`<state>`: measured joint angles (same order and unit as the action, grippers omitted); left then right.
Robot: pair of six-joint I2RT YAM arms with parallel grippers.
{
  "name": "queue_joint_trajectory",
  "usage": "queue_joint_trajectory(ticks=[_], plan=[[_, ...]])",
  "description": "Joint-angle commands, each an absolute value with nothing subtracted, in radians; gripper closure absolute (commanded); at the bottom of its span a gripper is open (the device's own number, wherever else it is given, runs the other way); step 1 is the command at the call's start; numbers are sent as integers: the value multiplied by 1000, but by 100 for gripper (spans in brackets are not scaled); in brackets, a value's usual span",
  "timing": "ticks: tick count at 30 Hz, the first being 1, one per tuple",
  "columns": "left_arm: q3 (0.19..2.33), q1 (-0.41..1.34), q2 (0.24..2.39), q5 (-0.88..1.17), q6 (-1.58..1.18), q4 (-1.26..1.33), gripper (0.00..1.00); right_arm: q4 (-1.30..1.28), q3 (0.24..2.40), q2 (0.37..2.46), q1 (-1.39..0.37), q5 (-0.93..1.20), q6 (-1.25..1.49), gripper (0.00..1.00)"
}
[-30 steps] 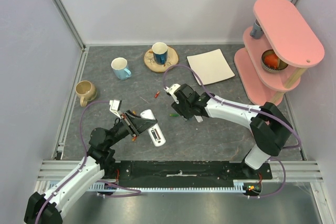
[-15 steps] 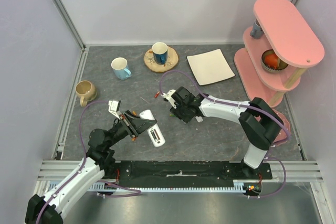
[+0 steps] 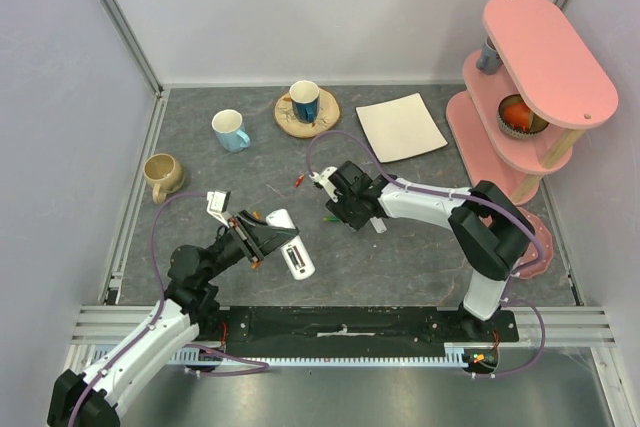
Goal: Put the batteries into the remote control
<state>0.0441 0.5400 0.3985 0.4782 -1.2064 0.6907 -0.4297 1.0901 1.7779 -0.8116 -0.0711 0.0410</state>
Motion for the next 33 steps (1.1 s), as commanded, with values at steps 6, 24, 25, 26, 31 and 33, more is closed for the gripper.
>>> queue_joint_trajectory(ticks=[6,24,25,26,31,33], plan=[[-81,535,414,491,-1186,758,98,-408,1132,1810,-807,-18,29,57],[-57,535,483,489,-1166,779,98,-390,1059,1729,-781,-11,185,100],[-46,535,500,491,-1161,804,98,-381,1051,1703,-781,-17,207,100],[-38,535,544,494,-1158,816,98,-356,1036,1675,-781,-18,254,100],[-5,537,702,500,-1157,929,98,-299,988,1473,-782,-26,374,100],[31,537,780,497,-1158,985,98,-284,973,1392,-796,-37,422,100]])
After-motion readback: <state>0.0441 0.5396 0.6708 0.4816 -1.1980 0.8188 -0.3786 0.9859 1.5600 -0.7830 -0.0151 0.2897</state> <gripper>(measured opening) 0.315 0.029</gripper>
